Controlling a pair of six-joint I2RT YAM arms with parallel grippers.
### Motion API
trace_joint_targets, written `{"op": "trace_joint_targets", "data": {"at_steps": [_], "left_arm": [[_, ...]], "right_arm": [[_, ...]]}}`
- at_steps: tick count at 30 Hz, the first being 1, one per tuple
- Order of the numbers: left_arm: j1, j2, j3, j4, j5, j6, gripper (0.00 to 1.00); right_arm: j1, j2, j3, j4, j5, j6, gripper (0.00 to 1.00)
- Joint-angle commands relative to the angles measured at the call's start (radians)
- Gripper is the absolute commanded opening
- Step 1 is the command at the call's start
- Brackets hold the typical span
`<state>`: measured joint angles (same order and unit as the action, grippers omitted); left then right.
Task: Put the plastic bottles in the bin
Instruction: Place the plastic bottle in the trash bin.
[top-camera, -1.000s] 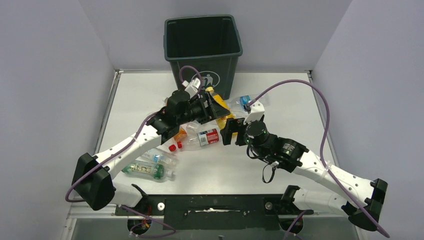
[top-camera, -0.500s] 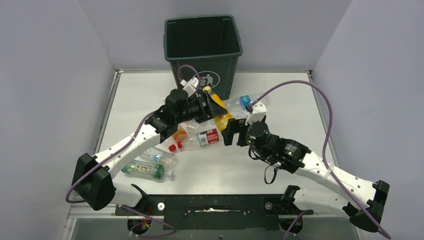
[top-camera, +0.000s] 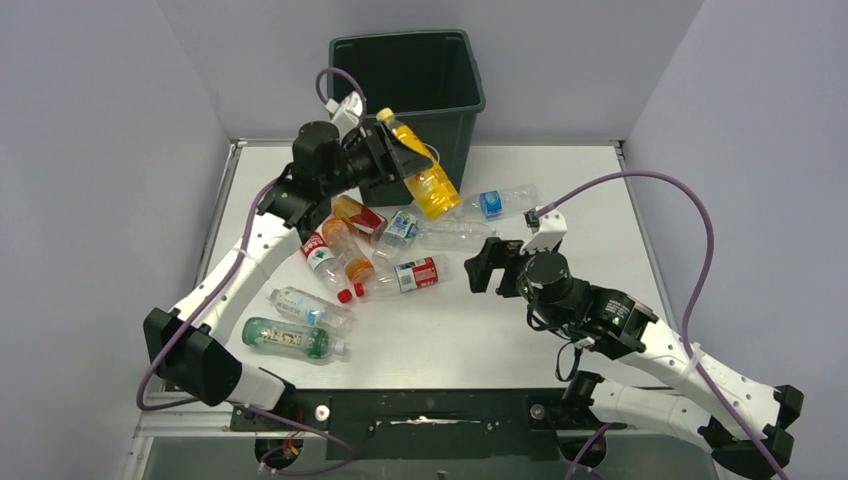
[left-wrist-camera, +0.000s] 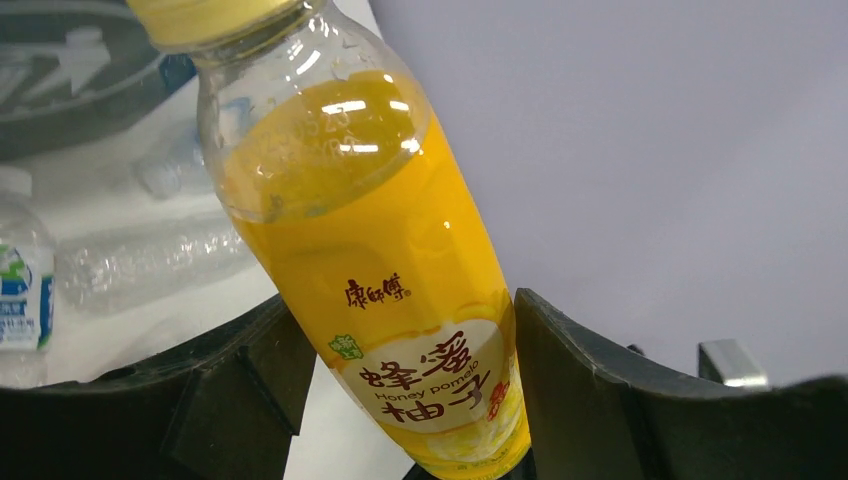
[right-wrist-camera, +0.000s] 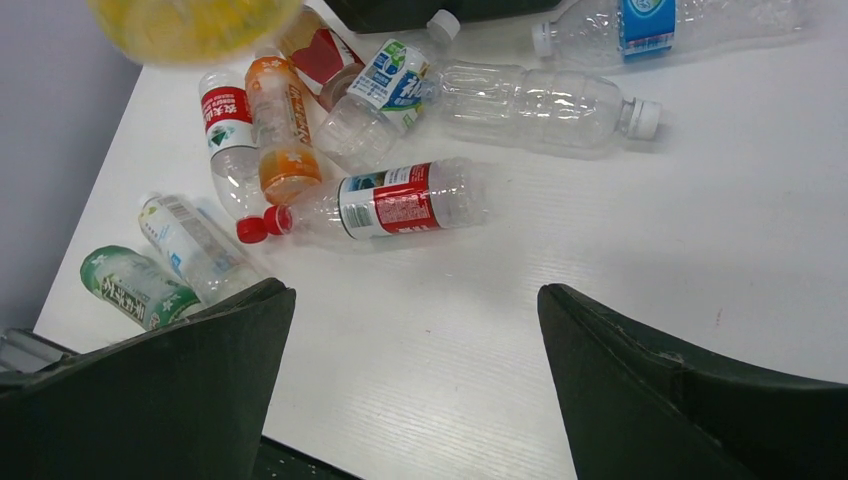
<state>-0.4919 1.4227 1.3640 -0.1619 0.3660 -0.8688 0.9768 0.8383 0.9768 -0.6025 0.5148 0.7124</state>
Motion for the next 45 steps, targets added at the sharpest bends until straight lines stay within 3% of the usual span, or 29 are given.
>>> {"op": "trace_joint_targets", "data": {"at_steps": [1, 7, 14, 27, 30, 33, 45], "left_arm": [[0.050, 0.044, 0.193, -0.007, 0.054, 0.059, 0.29], [0.133, 0.141, 0.420, -0.011, 0.061, 0.090, 0.28], [0.227, 0.269, 0.591, 0.152, 0.062, 0.020, 0.28], [0.237, 0.575, 0.924, 0.192, -0.055, 0.095, 0.29], [0.237, 0.642, 0.993, 0.161, -0.048, 0.109, 0.44], [0.236, 0.709, 1.082, 0.076, -0.031, 0.132, 0.78], [0.275, 0.672, 1.101, -0.133, 0.030, 0.167, 0.83]], "right_arm": [[0.008, -0.004, -0.012, 0.015, 0.013, 0.031, 0.98], [0.008, 0.012, -0.015, 0.019, -0.006, 0.030, 0.98], [0.010, 0.022, -0.040, 0.027, -0.034, 0.053, 0.98], [0.015, 0.030, -0.060, 0.025, -0.045, 0.069, 0.98], [0.015, 0.038, -0.057, 0.027, -0.046, 0.066, 0.98], [0.015, 0.044, -0.052, 0.025, -0.047, 0.062, 0.98], [0.016, 0.042, -0.077, 0.030, -0.070, 0.088, 0.98]]}}
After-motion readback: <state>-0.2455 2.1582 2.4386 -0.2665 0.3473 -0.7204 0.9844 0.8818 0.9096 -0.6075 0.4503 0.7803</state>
